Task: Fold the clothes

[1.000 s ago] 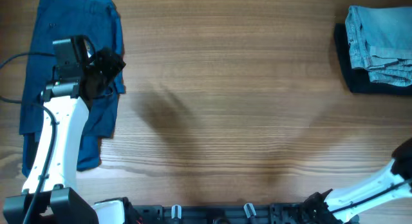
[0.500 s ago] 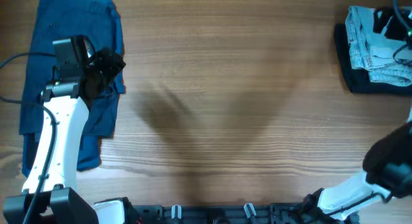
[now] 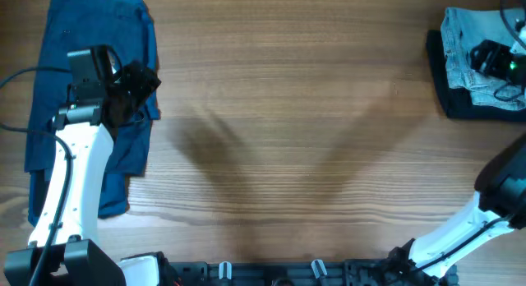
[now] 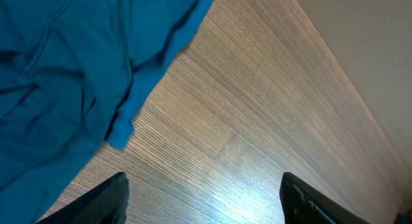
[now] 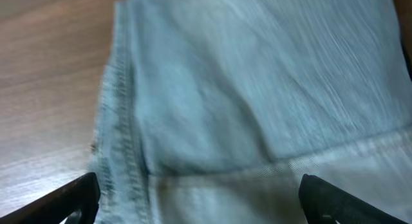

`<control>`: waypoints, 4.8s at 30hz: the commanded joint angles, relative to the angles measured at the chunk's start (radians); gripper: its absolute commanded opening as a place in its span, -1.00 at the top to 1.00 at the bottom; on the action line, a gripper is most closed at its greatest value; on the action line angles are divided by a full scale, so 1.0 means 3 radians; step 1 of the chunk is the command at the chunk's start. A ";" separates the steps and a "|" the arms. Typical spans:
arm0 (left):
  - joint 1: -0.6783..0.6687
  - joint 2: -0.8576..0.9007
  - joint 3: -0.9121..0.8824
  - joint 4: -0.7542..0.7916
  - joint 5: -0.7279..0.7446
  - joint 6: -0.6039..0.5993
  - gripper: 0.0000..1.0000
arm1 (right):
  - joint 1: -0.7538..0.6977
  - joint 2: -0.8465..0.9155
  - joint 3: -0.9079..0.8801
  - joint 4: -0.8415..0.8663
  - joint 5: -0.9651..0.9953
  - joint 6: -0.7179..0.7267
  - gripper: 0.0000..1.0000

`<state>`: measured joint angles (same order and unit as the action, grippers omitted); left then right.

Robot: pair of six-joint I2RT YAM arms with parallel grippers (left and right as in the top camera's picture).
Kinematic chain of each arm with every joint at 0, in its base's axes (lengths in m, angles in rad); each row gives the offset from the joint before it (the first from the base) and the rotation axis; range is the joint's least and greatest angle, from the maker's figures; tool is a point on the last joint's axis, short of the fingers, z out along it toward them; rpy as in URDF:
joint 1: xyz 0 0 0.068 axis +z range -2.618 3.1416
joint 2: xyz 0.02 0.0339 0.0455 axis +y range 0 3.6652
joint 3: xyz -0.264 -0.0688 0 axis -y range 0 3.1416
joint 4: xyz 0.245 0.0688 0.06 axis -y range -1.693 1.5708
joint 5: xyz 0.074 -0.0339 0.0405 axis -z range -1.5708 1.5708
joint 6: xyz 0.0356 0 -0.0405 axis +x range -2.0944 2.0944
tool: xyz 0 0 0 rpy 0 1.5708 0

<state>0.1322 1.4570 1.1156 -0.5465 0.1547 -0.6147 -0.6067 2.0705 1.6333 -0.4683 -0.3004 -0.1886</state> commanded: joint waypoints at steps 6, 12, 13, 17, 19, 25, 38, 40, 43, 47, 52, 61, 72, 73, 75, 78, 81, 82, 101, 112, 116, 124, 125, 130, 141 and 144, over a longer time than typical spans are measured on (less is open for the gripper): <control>-0.0004 0.0062 -0.0004 -0.0013 -0.0046 0.0027 -0.52 | -0.0071 0.0309 -0.0020 -0.0202 -0.0136 -0.0067 -0.99; -0.0004 0.0062 -0.0004 -0.0010 -0.0047 0.0027 -0.60 | -0.0071 0.0144 -0.0003 -0.0240 -0.0243 -0.0041 -1.00; -0.0004 0.0062 -0.0004 -0.0011 -0.0047 0.0027 -0.60 | -0.0071 0.0025 -0.0003 -0.0237 -0.0277 -0.0033 -1.00; -0.0003 0.0062 -0.0004 -0.0010 -0.0047 0.0027 -0.67 | -0.0070 -0.0699 0.0072 -0.0234 -0.0427 0.0052 -0.99; -0.0003 0.0061 -0.0004 -0.0011 -0.0046 0.0036 -0.73 | -0.0055 -0.1053 0.0074 -0.0229 -0.0549 0.0072 -0.99; -0.0003 -0.0144 -0.0001 0.0004 -0.0031 0.0306 -0.99 | 0.0226 -0.2059 0.0074 -0.0453 -0.0604 0.0046 -0.99; -0.0004 -0.2228 -0.0003 -0.0375 -0.0081 0.1071 -0.99 | 0.0894 -0.3281 0.0072 -0.1223 -0.0914 -0.0071 -1.00; -0.0004 -0.2464 -0.0003 -0.0389 -0.0081 0.1052 -1.00 | 0.0894 -0.3508 0.0072 -0.1266 -0.0913 -0.0165 -0.99; -0.0004 -0.2805 -0.0003 -0.0392 -0.0083 0.1053 -0.99 | 0.0894 -0.3906 0.0072 -0.1373 -0.0912 -0.0448 -0.99; -0.0004 -0.3104 -0.0003 -0.0430 -0.0081 0.1053 -0.99 | 0.0894 -0.4337 0.0072 -0.1497 -0.0853 -0.0585 -1.00; -0.0004 -0.3240 -0.0003 -0.0624 -0.0081 0.1053 -0.99 | 0.0894 -0.4794 0.0072 -0.1556 -0.0641 -0.0577 -0.99; -0.0004 -0.3235 -0.0003 -0.1123 -0.0057 0.1054 -1.00 | 0.0894 -0.5010 0.0071 -0.1774 -0.0268 -0.0608 -0.99; -0.0004 -0.3235 -0.0003 -0.1916 -0.0057 0.1054 -1.00 | 0.0894 -0.5010 0.0070 -0.2183 -0.0375 -0.0767 -0.99; -0.0004 -0.3235 -0.0003 -0.1966 -0.0057 0.1054 -1.00 | 0.0894 -0.5010 0.0070 -0.2243 -0.0415 -0.0767 -0.99; -0.0004 -0.3235 -0.0003 -0.2060 -0.0057 0.1054 -0.99 | 0.0894 -0.5010 0.0070 -0.2313 -0.0425 -0.0767 -0.99; -0.0004 -0.3235 -0.0003 -0.2144 -0.0057 0.1054 -0.99 | 0.0894 -0.5010 0.0070 -0.2352 -0.0444 -0.0754 -1.00; -0.0004 -0.3235 -0.0003 -0.2148 -0.0057 0.1054 -0.99 | 0.0894 -0.5010 0.0070 -0.2413 -0.0782 -0.0759 -1.00; -0.0004 -0.3235 -0.0003 -0.2148 -0.0057 0.1054 -0.99 | 0.0894 -0.5010 0.0070 -0.2444 -0.0820 -0.0760 -0.99; -0.0004 -0.3235 -0.0003 -0.2148 -0.0057 0.1054 -0.99 | 0.0951 -0.5086 -0.0952 -0.1423 -0.0730 -0.0942 -0.99; -0.0004 -0.3235 -0.0003 -0.2148 -0.0057 0.1054 -1.00 | 0.1971 -0.5718 -0.3272 0.0985 -0.0721 -0.0886 -0.99; -0.0004 -0.3235 -0.0003 -0.2148 -0.0057 0.1053 -1.00 | 0.2054 -0.5893 -0.3950 0.1540 -0.0343 -0.0034 -0.99; -0.0004 -0.3235 -0.0003 -0.2148 -0.0057 0.1054 -0.99 | 0.2054 -0.6077 -0.4772 0.2043 -0.0155 0.0161 -0.99; -0.0004 -0.3235 -0.0003 -0.2148 -0.0057 0.1054 -0.99 | 0.2054 -0.6119 -0.4846 0.2050 -0.0108 0.0230 -0.99; -0.0004 -0.3235 -0.0003 -0.2148 -0.0057 0.1054 -1.00 | 0.2054 -0.6419 -0.5240 0.2131 0.0229 0.0437 -0.99; -0.0004 -0.3235 -0.0003 -0.2148 -0.0057 0.1054 -0.99 | 0.2052 -0.6839 -0.5427 0.1620 0.0253 0.0364 -0.99; -0.0004 -0.3235 -0.0003 -0.2148 -0.0057 0.1054 -0.99 | 0.2052 -0.6842 -0.5427 0.1620 0.0251 0.0369 -0.99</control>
<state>0.1322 0.4908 1.1122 -1.1904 0.1394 -0.3153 0.0044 0.0341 0.0063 0.0181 -0.2485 -0.0860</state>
